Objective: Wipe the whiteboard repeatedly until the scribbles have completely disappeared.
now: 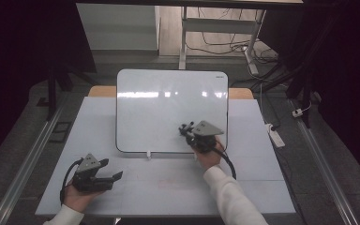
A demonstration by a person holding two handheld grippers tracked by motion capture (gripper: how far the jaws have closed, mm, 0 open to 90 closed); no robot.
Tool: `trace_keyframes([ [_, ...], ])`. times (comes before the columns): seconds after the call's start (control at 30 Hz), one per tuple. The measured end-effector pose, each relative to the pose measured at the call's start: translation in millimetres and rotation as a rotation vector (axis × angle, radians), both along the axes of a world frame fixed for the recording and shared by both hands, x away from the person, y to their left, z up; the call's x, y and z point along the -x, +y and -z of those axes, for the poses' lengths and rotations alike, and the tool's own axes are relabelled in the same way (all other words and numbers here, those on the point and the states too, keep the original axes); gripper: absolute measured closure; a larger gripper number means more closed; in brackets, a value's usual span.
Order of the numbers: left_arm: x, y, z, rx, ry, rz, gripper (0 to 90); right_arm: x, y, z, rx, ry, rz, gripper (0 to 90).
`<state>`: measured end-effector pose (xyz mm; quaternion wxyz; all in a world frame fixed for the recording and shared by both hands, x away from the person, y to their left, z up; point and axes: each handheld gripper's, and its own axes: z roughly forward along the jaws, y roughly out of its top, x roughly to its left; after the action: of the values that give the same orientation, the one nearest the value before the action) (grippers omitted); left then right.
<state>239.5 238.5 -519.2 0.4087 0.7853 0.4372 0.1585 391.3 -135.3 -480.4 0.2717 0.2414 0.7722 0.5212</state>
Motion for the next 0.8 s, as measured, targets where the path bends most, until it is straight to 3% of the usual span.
trace_keyframes([
  [0.03, -0.5, 0.0, 0.1, 0.001, 0.000, 0.000, 23.4, -3.2, -5.3, -2.9, -0.029, 0.005, 0.028, 78.0],
  [0.1, -1.8, -0.3, 0.7, -0.002, 0.004, 0.003, 23.4, -2.2, -5.7, -2.7, -0.032, 0.006, 0.032, 78.0],
  [0.17, -2.7, -1.1, 1.2, -0.003, 0.008, 0.005, 23.4, 4.3, 5.1, 4.7, 0.005, 0.031, -0.041, 78.0],
  [0.23, -2.5, -1.3, 1.3, -0.005, 0.006, 0.005, 23.4, 10.3, 14.4, 8.8, 0.053, 0.012, -0.075, 78.0],
  [0.27, -2.0, -1.2, 1.1, -0.005, 0.006, 0.005, 23.4, 7.6, 13.5, 6.4, 0.052, 0.014, -0.070, 78.0],
  [0.37, -0.5, -0.7, 0.3, -0.002, 0.001, 0.001, 23.4, -3.7, -1.7, -3.0, -0.030, -0.013, 0.037, 78.0],
  [0.4, -0.8, -0.5, 0.3, 0.000, 0.002, 0.001, 23.4, -4.9, -3.9, -3.5, -0.043, -0.003, 0.042, 78.0],
  [0.47, -2.3, -0.4, 1.1, -0.001, 0.006, 0.001, 23.4, 0.7, 1.3, -0.5, -0.014, -0.007, 0.024, 78.0],
  [0.5, -2.9, -0.6, 1.4, -0.003, 0.009, 0.003, 23.4, 4.5, 6.1, 2.5, 0.014, -0.004, -0.010, 78.0],
  [0.57, -2.8, -1.1, 1.4, -0.005, 0.007, 0.005, 23.4, 8.2, 8.3, 2.9, 0.076, -0.023, -0.026, 78.0],
  [0.7, -1.0, -0.5, 0.2, 0.000, 0.001, 0.003, 23.4, -3.8, -20.0, -6.2, -0.043, 0.003, 0.087, 78.0],
  [0.77, -2.9, -0.9, 0.9, -0.001, 0.007, 0.004, 23.4, -0.4, -16.9, -3.4, -0.041, 0.008, 0.077, 78.0],
  [0.8, -4.0, -1.4, 1.4, -0.002, 0.010, 0.006, 23.4, 2.6, -9.0, 0.6, -0.026, 0.024, 0.031, 78.0],
])
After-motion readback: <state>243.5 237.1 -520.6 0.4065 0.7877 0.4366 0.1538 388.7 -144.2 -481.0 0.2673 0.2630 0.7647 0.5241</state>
